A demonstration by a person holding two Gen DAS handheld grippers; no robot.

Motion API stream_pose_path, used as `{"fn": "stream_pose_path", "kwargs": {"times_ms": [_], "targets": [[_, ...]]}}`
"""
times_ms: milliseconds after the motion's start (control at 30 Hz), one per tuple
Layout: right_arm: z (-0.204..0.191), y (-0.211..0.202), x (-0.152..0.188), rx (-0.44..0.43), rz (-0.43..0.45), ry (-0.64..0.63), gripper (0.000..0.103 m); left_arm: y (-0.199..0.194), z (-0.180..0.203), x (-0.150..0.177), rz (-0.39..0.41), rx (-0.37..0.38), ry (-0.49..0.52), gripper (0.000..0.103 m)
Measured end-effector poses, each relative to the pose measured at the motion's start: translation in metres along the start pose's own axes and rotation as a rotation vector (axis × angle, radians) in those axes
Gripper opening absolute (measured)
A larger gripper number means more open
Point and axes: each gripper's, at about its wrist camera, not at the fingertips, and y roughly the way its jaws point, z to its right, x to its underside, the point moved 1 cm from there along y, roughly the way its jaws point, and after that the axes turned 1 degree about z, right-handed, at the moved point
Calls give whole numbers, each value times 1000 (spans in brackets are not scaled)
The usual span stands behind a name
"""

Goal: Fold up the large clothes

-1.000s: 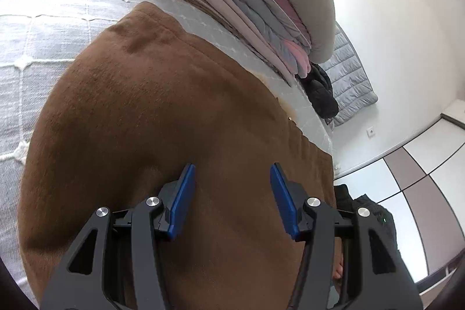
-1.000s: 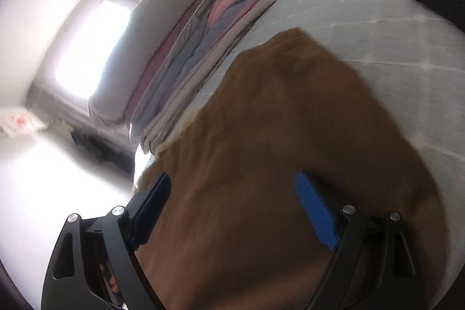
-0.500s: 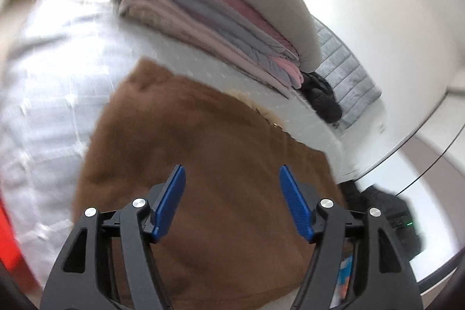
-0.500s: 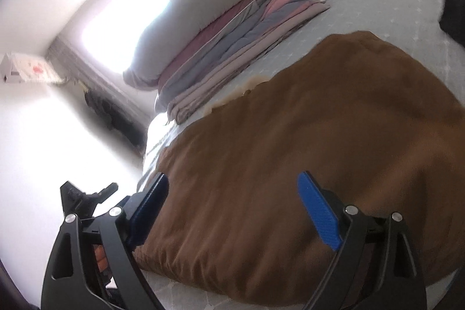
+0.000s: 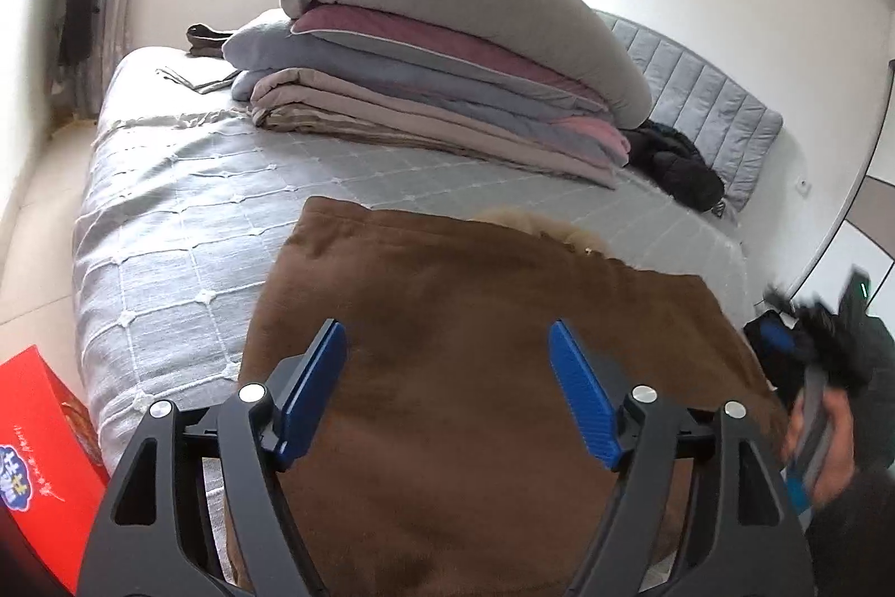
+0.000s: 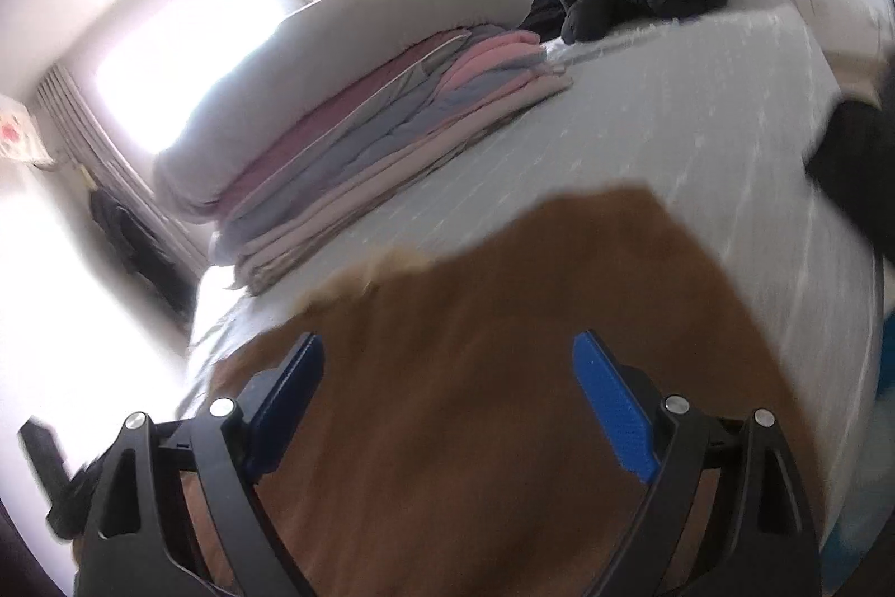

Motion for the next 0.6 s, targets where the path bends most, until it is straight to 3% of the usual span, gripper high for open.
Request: {"fn": "stream_pose_path", "kwargs": {"times_ms": [133,200,267,433,600], "targets": [[22,58,-31,53,-52,21,87,12,4,0,-37,-39,23,72],[43,94,-28,102,-126,44,87,18,7,1,-51,-61,47,72],[72,135,-9,155,-256,90,88,23,10,2,-65,-78,73,72],[64,115,-21,125,-200,88,91,23,16,0,-49,-100,109,72],[4,40,9,-97,-100,51,91,11,26,0,4,-128,159,72]]}}
